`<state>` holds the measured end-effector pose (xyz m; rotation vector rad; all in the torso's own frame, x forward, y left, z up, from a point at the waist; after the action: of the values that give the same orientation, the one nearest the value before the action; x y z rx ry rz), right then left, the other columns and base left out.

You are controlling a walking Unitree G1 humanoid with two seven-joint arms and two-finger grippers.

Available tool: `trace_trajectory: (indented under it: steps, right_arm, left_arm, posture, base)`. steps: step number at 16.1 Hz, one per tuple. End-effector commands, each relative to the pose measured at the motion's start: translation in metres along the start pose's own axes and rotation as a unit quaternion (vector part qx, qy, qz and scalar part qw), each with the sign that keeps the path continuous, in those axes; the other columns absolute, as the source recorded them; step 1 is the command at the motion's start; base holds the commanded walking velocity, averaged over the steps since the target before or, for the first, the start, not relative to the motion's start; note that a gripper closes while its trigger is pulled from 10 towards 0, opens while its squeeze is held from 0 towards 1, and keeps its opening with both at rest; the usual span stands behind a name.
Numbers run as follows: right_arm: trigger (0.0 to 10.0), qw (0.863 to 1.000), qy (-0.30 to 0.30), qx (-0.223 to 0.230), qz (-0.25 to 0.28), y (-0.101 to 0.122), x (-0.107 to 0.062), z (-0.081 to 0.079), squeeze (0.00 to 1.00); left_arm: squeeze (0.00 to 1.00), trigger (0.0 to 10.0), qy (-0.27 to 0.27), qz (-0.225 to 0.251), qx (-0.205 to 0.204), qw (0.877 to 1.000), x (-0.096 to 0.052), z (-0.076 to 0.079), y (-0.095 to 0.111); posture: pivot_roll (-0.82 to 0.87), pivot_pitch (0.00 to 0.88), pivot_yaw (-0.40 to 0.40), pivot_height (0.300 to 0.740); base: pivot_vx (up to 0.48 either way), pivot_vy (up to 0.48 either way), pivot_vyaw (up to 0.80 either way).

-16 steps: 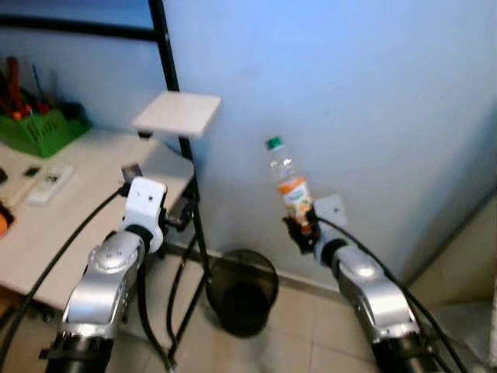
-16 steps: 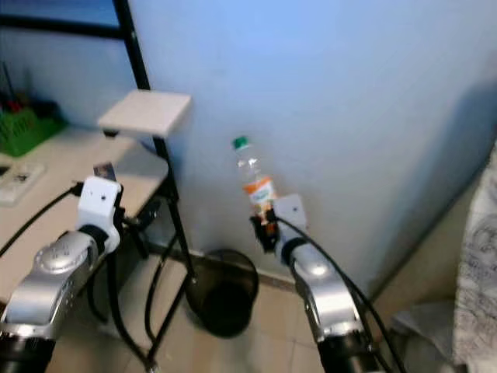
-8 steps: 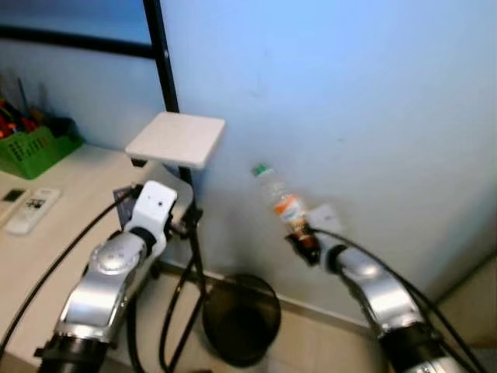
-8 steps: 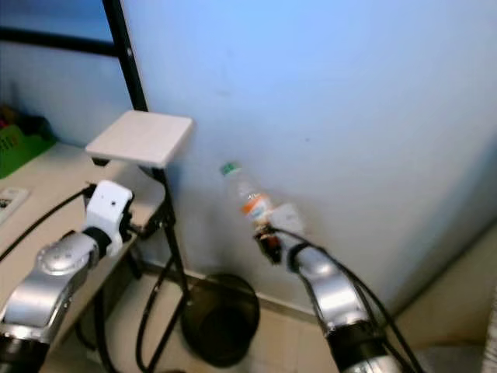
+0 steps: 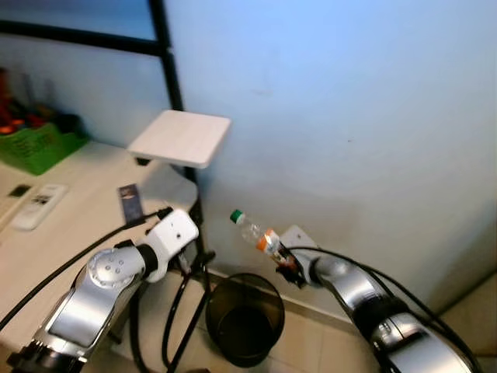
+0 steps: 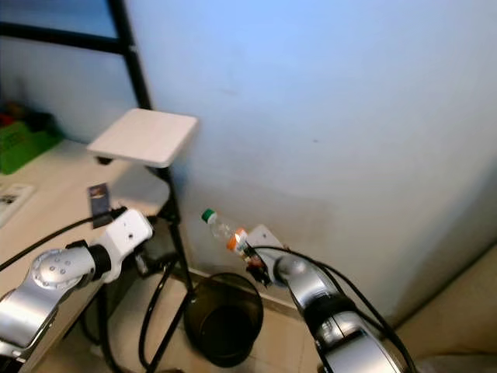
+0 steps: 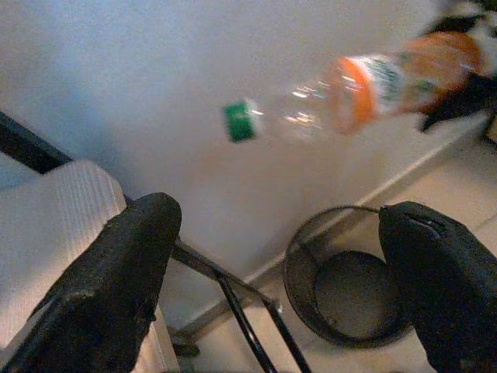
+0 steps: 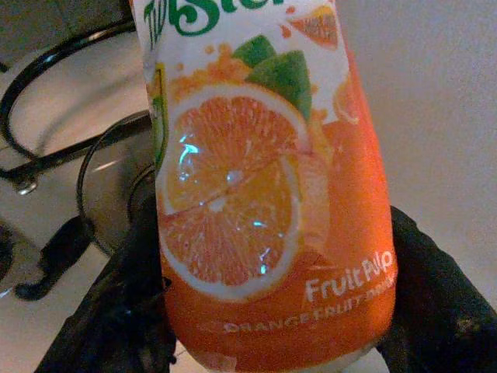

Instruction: Clean up the room

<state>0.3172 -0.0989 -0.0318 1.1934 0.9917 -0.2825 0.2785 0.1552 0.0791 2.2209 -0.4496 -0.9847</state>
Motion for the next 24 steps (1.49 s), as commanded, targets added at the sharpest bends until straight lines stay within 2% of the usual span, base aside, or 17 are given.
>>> trace_trajectory:
  steps: [1, 5, 8, 9, 10, 13, 17, 20, 21, 23, 24]
  right_arm:
    - [10.0, 1.0, -0.015, 0.004, -0.001, -0.001, 0.001, 0.004, 0.0]
    - [10.0, 1.0, -0.017, -0.013, -0.009, 0.004, 0.006, -0.004, 0.0]
    - [10.0, 1.0, -0.005, -0.016, -0.008, 0.006, 0.008, -0.011, 0.0]
    - [10.0, 1.0, 0.001, -0.019, -0.008, 0.007, 0.009, -0.013, 0.76]
    - [10.0, 1.0, 0.006, -0.016, -0.009, 0.007, 0.009, -0.015, 1.0]
    - [10.0, 1.0, 0.018, -0.012, -0.014, 0.004, 0.01, -0.018, 1.0]
    - [10.0, 0.998, 0.047, -0.018, -0.023, 0.001, 0.01, -0.027, 1.0]
    - [10.0, 0.998, 0.06, -0.005, -0.021, -0.006, 0.011, -0.031, 1.0]
    - [10.0, 0.998, 0.053, 0.01, -0.012, -0.006, 0.01, -0.027, 1.0]
    - [10.0, 0.997, 0.032, 0.068, 0.025, 0.0, 0.006, -0.01, 1.0]
    - [10.0, 0.992, 0.018, 0.111, 0.06, 0.005, 0.003, 0.001, 1.0]
  left_arm:
    - [0.0, 10.0, -0.018, -0.004, 0.01, 1.0, -0.002, 0.002, 0.001]
    - [0.0, 10.0, -0.071, -0.019, -0.003, 0.997, -0.005, 0.013, -0.004]
    - [0.0, 10.0, -0.08, -0.022, -0.005, 0.997, -0.007, 0.015, -0.003]
    - [0.0, 10.0, -0.082, -0.022, -0.006, 0.996, -0.009, 0.015, 0.0]
    - [0.0, 10.0, -0.084, -0.021, -0.007, 0.996, -0.009, 0.015, 0.004]
    - [0.0, 10.0, -0.087, -0.018, -0.005, 0.996, -0.008, 0.015, 0.015]
    - [0.0, 10.0, -0.089, -0.019, -0.003, 0.996, -0.007, 0.015, 0.02]
    - [0.0, 10.0, -0.091, -0.02, -0.002, 0.996, -0.005, 0.015, 0.024]
    - [0.0, 10.0, -0.09, -0.018, -0.004, 0.996, -0.004, 0.015, 0.027]
    - [0.0, 10.0, -0.064, -0.003, -0.022, 0.998, 0.001, 0.011, 0.032]
    - [0.0, 10.0, -0.016, 0.016, -0.074, 0.997, 0.002, 0.002, 0.031]
  posture:
    - [0.02, 0.0, 0.014, 0.74]
    - [0.02, 0.0, 0.005, 0.74]
    - [0.02, 0.0, 0.006, 0.74]
    - [0.02, 0.0, 0.007, 0.74]
    - [0.02, 0.0, 0.008, 0.74]
    - [0.02, 0.0, 0.008, 0.74]
    - [0.02, 0.0, 0.009, 0.74]
    - [0.02, 0.0, 0.014, 0.74]
    - [0.01, 0.0, 0.017, 0.74]
    - [0.0, 0.0, 0.015, 0.74]
    - [0.0, 0.0, 0.015, 0.74]
  base:
    - [0.0, 0.0, 0.0]
    - [0.0, 0.0, 0.0]
    - [0.0, 0.0, 0.0]
    - [0.0, 0.0, 0.0]
    - [0.0, 0.0, 0.0]
    - [0.0, 0.0, 0.0]
    - [0.0, 0.0, 0.0]
    - [0.0, 0.0, 0.0]
    - [0.0, 0.0, 0.0]
    - [0.0, 0.0, 0.0]
    - [0.0, 0.0, 0.0]
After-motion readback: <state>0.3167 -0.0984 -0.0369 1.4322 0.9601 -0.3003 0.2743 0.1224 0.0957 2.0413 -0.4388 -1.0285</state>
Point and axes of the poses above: a point about 5 cm out from each wrist's last joint towards the gripper, its own x axis pointing out of the wrist towards the gripper, its own y axis along the axis of the wrist's last joint, z = x × y, the point moved 4 cm from there along x, pointing out of the wrist towards the gripper, and after that the axes turned 14 degrees about x, right-handed, at the moved point
